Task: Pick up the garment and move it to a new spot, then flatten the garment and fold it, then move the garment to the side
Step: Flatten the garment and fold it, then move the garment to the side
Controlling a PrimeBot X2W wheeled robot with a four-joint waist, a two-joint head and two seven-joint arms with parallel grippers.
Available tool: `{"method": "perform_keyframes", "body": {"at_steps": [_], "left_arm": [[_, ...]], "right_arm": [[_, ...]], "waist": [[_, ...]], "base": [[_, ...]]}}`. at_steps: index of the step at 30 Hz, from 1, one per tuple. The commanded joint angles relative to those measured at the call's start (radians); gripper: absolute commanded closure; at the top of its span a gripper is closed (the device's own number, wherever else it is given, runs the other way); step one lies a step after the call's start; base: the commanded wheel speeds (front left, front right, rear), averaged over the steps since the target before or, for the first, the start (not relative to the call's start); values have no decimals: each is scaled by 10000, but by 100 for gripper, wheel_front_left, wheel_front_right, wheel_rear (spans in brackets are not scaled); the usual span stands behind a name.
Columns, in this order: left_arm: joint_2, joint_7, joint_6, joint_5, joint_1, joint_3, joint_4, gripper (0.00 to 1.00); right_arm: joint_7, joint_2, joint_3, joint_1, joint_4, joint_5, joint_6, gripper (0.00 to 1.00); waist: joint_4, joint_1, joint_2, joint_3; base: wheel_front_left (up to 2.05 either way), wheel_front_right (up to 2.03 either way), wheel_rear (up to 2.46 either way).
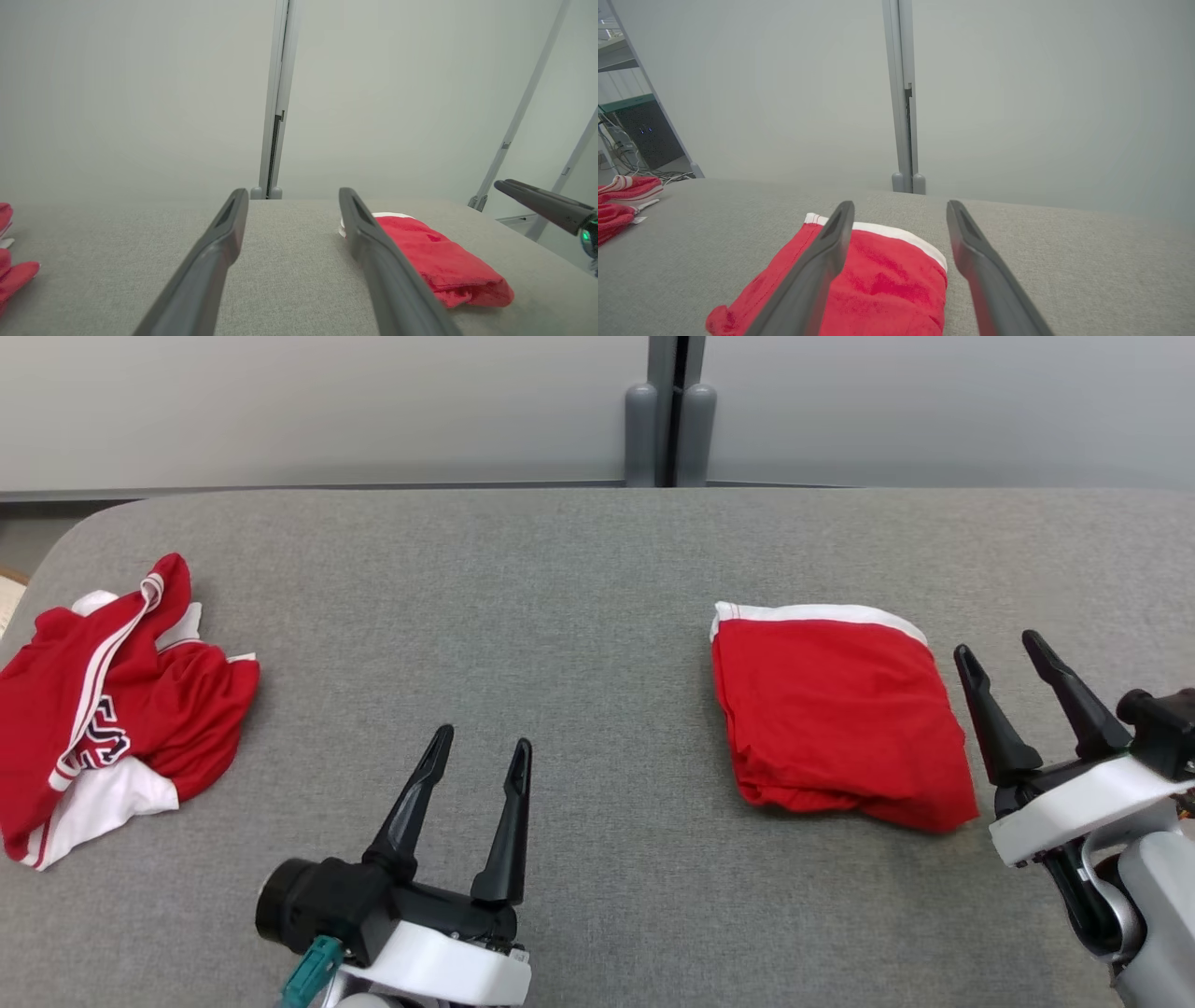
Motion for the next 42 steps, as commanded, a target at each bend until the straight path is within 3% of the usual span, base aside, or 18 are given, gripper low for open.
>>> {"method": "perform_keyframes", "body": {"at_steps": [1, 5, 9, 13, 17, 25, 42], "left_arm": [[15, -3, 122, 705, 110, 210, -367, 0], [23, -5, 639, 1577, 818, 641, -969, 0], [25, -5, 1104, 1806, 1568, 1039, -1215, 0], [16, -3, 1068, 1863, 2164, 1304, -1331, 0], [22, -3, 960, 2064, 2472, 1418, -1124, 0], [20, -5, 1337, 1863, 2967, 1730, -873, 0], [18, -5, 1100, 1895, 2960, 1623, -673, 0]], "right_arm": [[-65, 363, -639, 448, -493, -602, -8, 0], [-48, 1342, -2020, 1855, -1450, -2368, -8, 0], [-50, 2221, -2527, 3083, -2038, -3488, -8, 0], [-50, 2675, -2711, 3890, -2452, -4118, -8, 0], [-50, 2834, -2804, 4323, -2617, -4376, -8, 0], [-53, 3012, -3051, 4839, -2887, -4621, -8, 0], [-52, 3050, -3109, 4856, -2921, -4581, -8, 0]], "waist": [[-267, 0, -1, -157], [-650, 0, -1, -505], [-925, 0, -1, -1065], [-1059, 0, -1, -1438], [-1099, 0, -1, -1620], [-1247, 0, -1, -1846], [-691, 0, -1, -1712]], "base": [[0, 0, 0], [0, 0, 0], [0, 0, 0], [0, 0, 0], [0, 0, 0], [0, 0, 0], [0, 0, 0]]}}
